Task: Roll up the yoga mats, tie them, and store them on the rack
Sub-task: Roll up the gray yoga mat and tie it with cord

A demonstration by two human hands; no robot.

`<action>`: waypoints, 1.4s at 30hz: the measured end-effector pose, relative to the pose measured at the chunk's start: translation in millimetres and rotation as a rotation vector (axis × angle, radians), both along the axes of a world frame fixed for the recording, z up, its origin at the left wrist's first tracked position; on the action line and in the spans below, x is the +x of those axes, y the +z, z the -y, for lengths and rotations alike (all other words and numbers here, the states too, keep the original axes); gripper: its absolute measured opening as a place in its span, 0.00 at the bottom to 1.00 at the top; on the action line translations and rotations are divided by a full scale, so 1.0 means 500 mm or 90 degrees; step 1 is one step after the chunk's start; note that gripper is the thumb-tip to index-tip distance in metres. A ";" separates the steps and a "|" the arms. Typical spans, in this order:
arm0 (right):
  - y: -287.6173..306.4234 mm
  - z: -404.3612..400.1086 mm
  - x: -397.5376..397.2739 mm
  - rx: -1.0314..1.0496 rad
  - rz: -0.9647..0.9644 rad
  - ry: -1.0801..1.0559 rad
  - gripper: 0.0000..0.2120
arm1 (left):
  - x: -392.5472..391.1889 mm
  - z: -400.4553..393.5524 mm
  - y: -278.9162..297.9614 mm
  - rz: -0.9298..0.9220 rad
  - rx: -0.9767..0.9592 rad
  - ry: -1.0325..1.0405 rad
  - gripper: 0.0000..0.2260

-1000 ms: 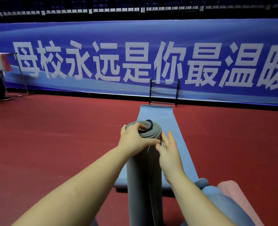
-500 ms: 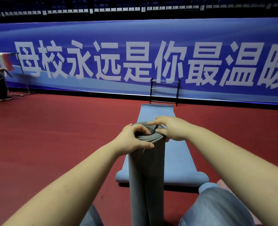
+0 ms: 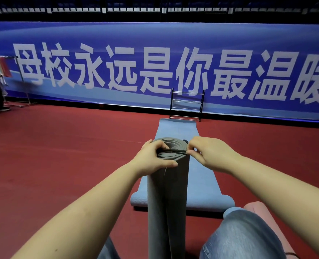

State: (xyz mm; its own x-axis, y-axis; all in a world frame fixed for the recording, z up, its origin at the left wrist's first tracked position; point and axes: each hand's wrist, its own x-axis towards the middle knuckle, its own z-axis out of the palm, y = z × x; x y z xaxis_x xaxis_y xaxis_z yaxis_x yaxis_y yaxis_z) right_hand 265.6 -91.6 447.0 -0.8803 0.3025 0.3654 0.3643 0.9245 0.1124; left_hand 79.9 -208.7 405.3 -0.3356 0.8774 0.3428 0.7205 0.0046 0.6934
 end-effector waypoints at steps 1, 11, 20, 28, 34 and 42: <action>-0.016 -0.005 0.009 0.003 -0.028 0.001 0.11 | 0.002 -0.003 -0.004 0.007 0.002 -0.003 0.18; -0.146 0.025 0.026 -0.076 -0.333 0.038 0.14 | 0.020 -0.008 -0.021 0.038 0.049 0.015 0.16; -0.076 0.020 0.004 -0.372 -0.289 -0.046 0.13 | 0.032 0.007 -0.028 0.042 0.087 0.033 0.16; -0.027 -0.017 -0.009 -0.375 -0.187 0.031 0.13 | 0.024 0.009 -0.032 0.046 0.131 0.021 0.16; -0.033 -0.015 -0.021 -0.432 -0.241 0.014 0.10 | 0.015 0.005 -0.037 0.022 0.161 -0.001 0.16; 0.004 -0.014 -0.053 -0.524 0.014 0.056 0.33 | 0.008 0.001 -0.046 0.030 0.145 -0.013 0.17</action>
